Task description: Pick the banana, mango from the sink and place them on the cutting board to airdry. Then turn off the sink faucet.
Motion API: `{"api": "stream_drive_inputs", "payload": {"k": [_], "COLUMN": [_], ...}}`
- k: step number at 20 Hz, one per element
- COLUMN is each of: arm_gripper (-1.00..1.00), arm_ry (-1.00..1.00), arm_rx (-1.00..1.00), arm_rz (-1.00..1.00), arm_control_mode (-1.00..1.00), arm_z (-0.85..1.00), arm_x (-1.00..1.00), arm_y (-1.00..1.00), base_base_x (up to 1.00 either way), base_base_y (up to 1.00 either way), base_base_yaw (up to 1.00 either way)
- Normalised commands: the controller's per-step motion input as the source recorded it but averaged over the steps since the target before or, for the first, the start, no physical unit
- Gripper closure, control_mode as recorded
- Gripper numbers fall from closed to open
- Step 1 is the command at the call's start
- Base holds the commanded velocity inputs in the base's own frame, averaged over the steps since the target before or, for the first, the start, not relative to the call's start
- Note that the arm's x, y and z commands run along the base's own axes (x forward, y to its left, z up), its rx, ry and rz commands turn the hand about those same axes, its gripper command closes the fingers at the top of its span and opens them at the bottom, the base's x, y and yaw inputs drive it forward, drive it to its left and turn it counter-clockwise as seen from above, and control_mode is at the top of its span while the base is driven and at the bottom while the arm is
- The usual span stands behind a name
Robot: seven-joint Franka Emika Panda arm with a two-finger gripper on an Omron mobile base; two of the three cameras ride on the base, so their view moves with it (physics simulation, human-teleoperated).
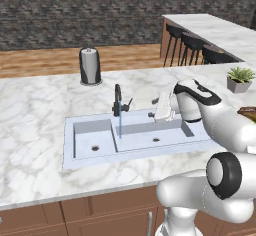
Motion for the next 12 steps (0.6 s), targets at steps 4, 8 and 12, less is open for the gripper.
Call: {"api": "stream_drive_inputs", "payload": {"k": [4,8,12], "arm_gripper": [-1.00,-1.00,-1.00], "arm_ry": [0.00,0.00,0.00], "arm_rx": [0.00,0.00,0.00], "arm_rz": [0.15,0.18,0.15], "arm_control_mode": [-1.00,-1.00,-1.00], "arm_z": [0.00,0.00,0.00], "arm_x": [0.15,0.16,0.06], "arm_y": [-0.12,-0.01,0.00], "base_base_x": [0.00,0.00,0.00], "base_base_y": [0.00,0.00,0.00], "base_base_yaw": [0.00,0.00,0.00]}}
